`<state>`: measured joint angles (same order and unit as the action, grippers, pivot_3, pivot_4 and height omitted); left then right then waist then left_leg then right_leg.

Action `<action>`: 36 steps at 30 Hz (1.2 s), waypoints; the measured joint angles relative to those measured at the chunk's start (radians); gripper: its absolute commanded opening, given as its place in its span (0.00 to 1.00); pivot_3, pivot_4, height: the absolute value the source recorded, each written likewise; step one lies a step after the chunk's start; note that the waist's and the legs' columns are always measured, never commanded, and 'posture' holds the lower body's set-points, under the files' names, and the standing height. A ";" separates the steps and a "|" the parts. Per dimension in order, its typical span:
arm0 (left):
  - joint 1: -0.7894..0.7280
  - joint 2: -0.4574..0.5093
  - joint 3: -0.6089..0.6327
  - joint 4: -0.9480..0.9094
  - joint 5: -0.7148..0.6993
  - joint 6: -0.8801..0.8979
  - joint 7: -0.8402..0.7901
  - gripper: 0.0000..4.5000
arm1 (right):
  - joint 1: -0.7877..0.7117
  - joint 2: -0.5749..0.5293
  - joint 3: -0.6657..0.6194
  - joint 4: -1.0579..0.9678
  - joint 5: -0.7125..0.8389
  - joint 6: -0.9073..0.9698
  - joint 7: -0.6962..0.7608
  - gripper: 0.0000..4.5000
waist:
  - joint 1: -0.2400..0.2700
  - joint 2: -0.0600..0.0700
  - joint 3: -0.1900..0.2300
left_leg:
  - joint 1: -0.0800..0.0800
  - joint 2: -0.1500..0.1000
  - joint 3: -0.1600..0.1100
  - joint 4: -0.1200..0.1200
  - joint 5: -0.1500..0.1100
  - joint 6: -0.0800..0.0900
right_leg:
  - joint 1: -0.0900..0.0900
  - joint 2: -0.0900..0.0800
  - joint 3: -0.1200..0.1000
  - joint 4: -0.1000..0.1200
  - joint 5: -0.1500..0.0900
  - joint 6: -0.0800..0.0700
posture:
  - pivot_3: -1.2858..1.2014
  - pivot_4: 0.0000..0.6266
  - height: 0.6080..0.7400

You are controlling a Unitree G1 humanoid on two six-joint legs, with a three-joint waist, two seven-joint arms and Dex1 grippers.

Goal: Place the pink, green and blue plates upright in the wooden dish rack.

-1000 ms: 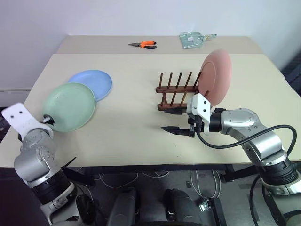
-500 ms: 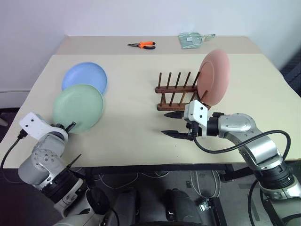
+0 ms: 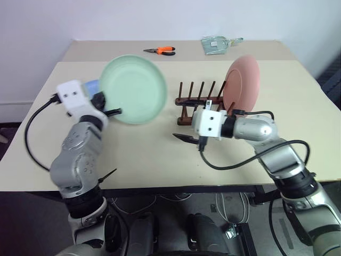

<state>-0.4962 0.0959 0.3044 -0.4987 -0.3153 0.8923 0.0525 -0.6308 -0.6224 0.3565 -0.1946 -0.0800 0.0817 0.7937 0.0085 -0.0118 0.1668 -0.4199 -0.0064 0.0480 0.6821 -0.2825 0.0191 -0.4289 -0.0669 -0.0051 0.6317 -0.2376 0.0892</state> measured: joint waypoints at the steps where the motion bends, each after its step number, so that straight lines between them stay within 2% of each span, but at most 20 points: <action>1: -0.009 0.003 -0.033 -0.014 -0.001 0.001 -0.008 0.00 | -0.017 0.014 0.016 0.033 -0.052 -0.036 -0.028 1.00 | -0.001 0.000 0.000 | 0.000 0.000 0.000 0.000 0.000 0.000 | 0.000 0.000 0.000 0.000 0.000 0.000 | 0.52 0.24 1.00; 5: -0.054 -0.023 -0.083 -0.042 -0.026 0.034 -0.006 0.00 | -0.054 0.028 0.046 0.124 -0.194 -0.134 -0.101 1.00 | 0.000 0.000 0.000 | 0.000 0.000 0.000 0.000 0.000 0.000 | 0.000 0.000 0.000 0.000 0.000 0.000 | 0.52 0.24 1.00; 7: -0.068 -0.028 -0.094 -0.055 -0.045 0.048 -0.006 0.00 | -0.060 0.028 0.064 0.166 -0.260 -0.176 -0.131 0.88 | -0.001 0.000 0.000 | 0.000 0.000 0.000 0.000 0.000 0.000 | 0.000 0.001 0.000 0.000 0.000 0.000 | 0.52 0.24 1.00; 9: -0.069 -0.020 -0.106 -0.069 -0.053 0.063 -0.013 0.00 | -0.061 0.030 0.071 0.202 -0.316 -0.207 -0.163 0.70 | -0.002 0.000 0.000 | 0.000 0.000 0.000 0.000 0.000 0.000 | 0.000 0.001 0.000 0.000 0.000 0.000 | 0.52 0.24 1.00; 15: -0.067 -0.013 -0.099 -0.075 -0.059 0.082 -0.007 0.00 | -0.067 0.030 0.069 0.241 -0.426 -0.279 -0.244 0.03 | -0.003 0.000 0.000 | 0.000 0.000 0.000 0.000 0.001 0.000 | 0.000 0.002 0.000 0.000 0.000 0.000 | 0.52 0.24 1.00; 18: -0.072 -0.069 -0.039 -0.075 -0.110 0.079 0.003 0.20 | -0.067 0.030 0.070 0.249 -0.464 -0.320 -0.265 0.00 | 0.000 0.000 0.000 | 0.000 0.000 0.000 0.001 0.001 0.000 | 0.001 0.002 0.000 0.000 0.000 0.000 | 0.52 0.24 1.00; 20: -0.096 -0.119 0.004 -0.070 -0.155 0.079 0.030 0.41 | -0.072 0.034 0.062 0.265 -0.475 -0.322 -0.284 0.00 | 0.004 -0.001 0.001 | 0.000 0.000 0.000 0.001 0.001 0.000 | 0.001 0.002 0.000 0.000 0.000 0.000 | 0.52 0.24 1.00; 22: -0.179 -0.167 0.099 -0.036 -0.199 0.053 0.102 0.63 | -0.079 0.036 0.055 0.269 -0.482 -0.328 -0.302 0.00 | 0.003 -0.002 0.001 | 0.000 0.000 0.000 0.002 0.001 0.000 | 0.001 0.003 0.000 0.000 0.000 0.000 | 0.52 0.24 1.00; 24: -0.258 -0.160 0.201 0.009 -0.222 -0.020 0.178 0.63 | -0.079 0.039 0.033 0.268 -0.472 -0.333 -0.313 0.00 | 0.000 -0.002 0.001 | 0.000 0.001 0.000 0.001 0.001 0.000 | 0.001 0.004 0.000 0.000 0.000 0.000 | 0.52 0.24 1.00; 28: -0.210 0.025 0.257 0.082 -0.144 -0.103 0.195 0.63 | -0.077 0.059 -0.085 0.233 -0.301 -0.279 -0.276 0.00 | -0.018 -0.002 0.001 | 0.001 0.002 0.001 -0.001 0.002 -0.001 | 0.001 0.006 0.001 0.000 0.000 0.000 | 0.52 0.24 1.00; 30: -0.093 0.187 0.142 0.113 -0.072 -0.135 0.094 0.63 | -0.071 0.102 -0.170 0.157 -0.088 -0.137 -0.189 0.00 | -0.021 -0.002 0.001 | 0.001 0.002 0.001 -0.001 0.002 -0.001 | 0.001 0.006 0.000 0.001 0.000 0.000 | 0.52 0.24 1.00; 32: 0.010 0.294 0.015 0.123 -0.029 -0.166 -0.042 0.63 | -0.073 0.142 -0.276 0.076 0.159 0.069 -0.126 0.00 | -0.017 -0.002 0.001 | 0.001 0.002 0.000 0.000 0.001 -0.001 | 0.002 0.004 0.000 0.000 0.000 0.000 | 0.52 0.24 1.00; 36: 0.222 0.339 -0.176 0.085 -0.097 -0.211 -0.339 0.63 | -0.139 0.164 -0.460 0.001 0.544 0.453 -0.117 0.00 | -0.014 -0.001 0.001 | 0.001 0.000 0.000 -0.001 -0.001 0.001 | 0.002 -0.002 0.000 -0.001 0.000 -0.001 | 0.52 0.24 1.00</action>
<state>-0.2740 0.4347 0.1284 -0.4133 -0.4126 0.6817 -0.2863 -0.7694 -0.4585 -0.1035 -0.1932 0.4638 0.5345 0.6768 -0.0056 -0.0132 0.1681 -0.4189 -0.0062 0.0484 0.6814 -0.2832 0.0199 -0.4268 -0.0686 -0.0055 0.6305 -0.2374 0.0882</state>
